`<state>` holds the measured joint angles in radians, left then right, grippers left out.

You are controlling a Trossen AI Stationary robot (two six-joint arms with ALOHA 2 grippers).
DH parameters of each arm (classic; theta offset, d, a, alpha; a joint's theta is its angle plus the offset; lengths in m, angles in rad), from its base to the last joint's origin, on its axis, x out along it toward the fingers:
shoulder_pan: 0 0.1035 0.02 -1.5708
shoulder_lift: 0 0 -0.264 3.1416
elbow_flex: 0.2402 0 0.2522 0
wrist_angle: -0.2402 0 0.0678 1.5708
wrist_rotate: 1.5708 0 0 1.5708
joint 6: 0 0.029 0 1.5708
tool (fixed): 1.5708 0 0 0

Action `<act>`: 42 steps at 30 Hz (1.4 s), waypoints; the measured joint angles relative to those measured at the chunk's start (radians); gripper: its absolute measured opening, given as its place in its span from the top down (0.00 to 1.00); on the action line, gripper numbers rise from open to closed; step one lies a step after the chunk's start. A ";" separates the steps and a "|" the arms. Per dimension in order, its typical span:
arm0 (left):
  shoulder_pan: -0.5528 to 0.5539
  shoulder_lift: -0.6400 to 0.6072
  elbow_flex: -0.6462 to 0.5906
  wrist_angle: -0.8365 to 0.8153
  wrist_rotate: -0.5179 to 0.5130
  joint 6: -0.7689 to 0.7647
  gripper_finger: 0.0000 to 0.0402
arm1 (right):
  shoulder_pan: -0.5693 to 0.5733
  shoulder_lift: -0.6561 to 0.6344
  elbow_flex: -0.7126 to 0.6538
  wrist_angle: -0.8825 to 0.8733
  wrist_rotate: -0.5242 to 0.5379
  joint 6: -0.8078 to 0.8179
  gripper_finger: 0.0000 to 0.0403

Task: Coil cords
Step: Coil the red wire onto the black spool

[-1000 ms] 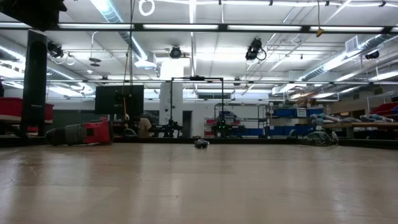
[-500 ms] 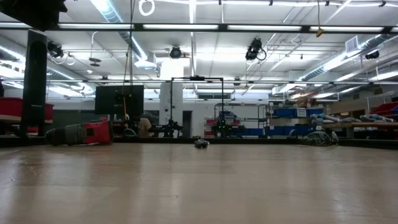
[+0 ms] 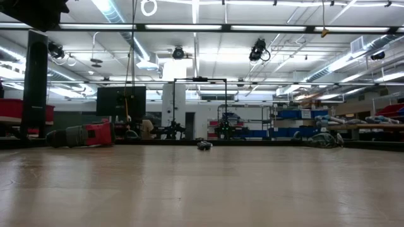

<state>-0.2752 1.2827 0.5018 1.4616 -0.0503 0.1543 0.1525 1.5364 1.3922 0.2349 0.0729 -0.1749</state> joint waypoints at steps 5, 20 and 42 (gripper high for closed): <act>0.000 -0.001 0.000 -0.013 -0.004 0.000 1.00 | -0.013 0.000 0.000 0.000 -0.025 0.024 0.91; 0.001 -0.001 0.000 -0.024 -0.012 -0.002 1.00 | -0.031 0.033 0.001 0.039 -0.043 0.040 0.98; -0.002 0.002 0.001 0.018 -0.024 -0.005 0.81 | 0.022 0.006 0.001 -0.051 0.123 -0.004 1.00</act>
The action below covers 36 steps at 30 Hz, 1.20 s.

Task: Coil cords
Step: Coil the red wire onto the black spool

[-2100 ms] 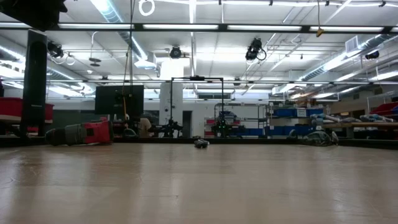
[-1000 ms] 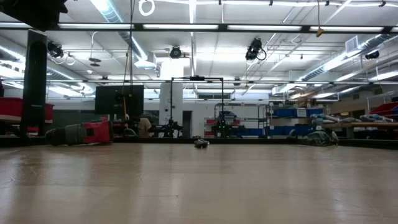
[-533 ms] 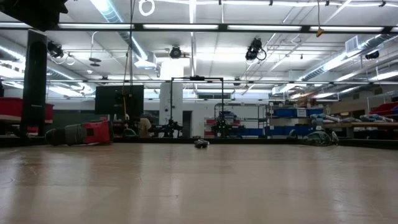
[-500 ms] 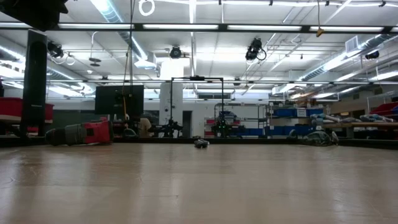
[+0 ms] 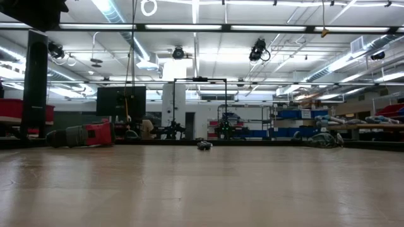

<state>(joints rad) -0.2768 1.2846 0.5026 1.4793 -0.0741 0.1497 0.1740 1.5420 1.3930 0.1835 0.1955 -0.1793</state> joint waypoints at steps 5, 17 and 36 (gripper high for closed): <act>-0.001 -0.002 0.000 0.017 0.002 -0.005 0.62 | 0.021 -0.019 -0.001 -0.099 0.058 0.022 1.00; -0.036 -0.055 0.021 -0.363 -0.256 -0.044 0.45 | 0.025 -0.041 -0.001 -0.461 0.093 0.162 1.00; -0.111 -0.047 0.672 -1.825 -0.515 -0.145 0.47 | -0.027 -0.040 -0.001 -0.638 -0.025 0.197 1.00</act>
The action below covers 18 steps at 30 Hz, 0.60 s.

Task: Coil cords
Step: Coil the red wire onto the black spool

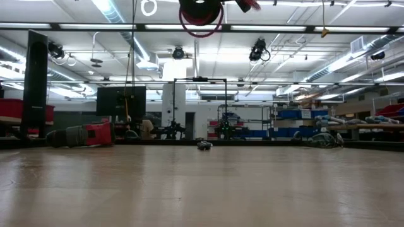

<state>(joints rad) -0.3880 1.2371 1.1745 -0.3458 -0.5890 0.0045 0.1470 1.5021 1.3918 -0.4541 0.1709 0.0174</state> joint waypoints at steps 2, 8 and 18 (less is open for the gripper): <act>0.002 0.024 0.044 -0.082 -0.003 -0.014 0.49 | -0.011 0.000 0.000 0.000 -0.021 0.000 1.00; 0.008 0.159 0.181 -0.270 0.014 -0.025 0.57 | -0.050 0.000 0.000 -0.006 -0.070 0.008 1.00; 0.015 0.286 0.410 -0.474 0.007 -0.008 0.61 | -0.056 0.001 0.000 -0.024 -0.071 0.015 1.00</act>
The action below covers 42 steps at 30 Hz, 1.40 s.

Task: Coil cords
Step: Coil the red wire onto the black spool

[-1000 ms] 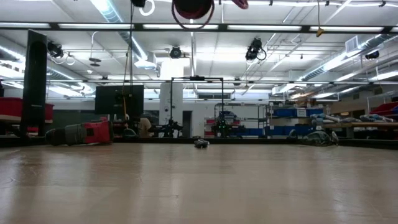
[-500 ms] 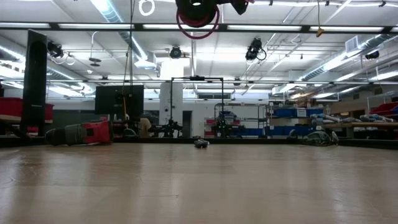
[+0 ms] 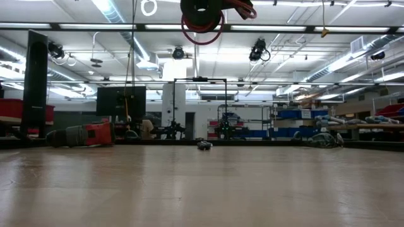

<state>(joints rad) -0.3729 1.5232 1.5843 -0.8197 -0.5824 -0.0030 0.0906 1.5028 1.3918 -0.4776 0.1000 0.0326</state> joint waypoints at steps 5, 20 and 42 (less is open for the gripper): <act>0.017 0.053 0.066 -0.063 0.029 0.024 0.61 | 0.000 0.000 0.000 0.001 0.001 0.000 1.00; 0.060 0.140 0.164 -0.145 0.057 0.057 0.61 | 0.001 0.000 0.000 0.003 0.001 0.002 1.00; 0.073 0.140 0.164 -0.138 0.079 0.047 0.85 | 0.001 0.000 0.000 0.028 0.001 0.001 1.00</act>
<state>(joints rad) -0.3000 1.6634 1.7485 -0.9576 -0.5036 0.0440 0.0920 1.5028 1.3922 -0.4493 0.1009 0.0332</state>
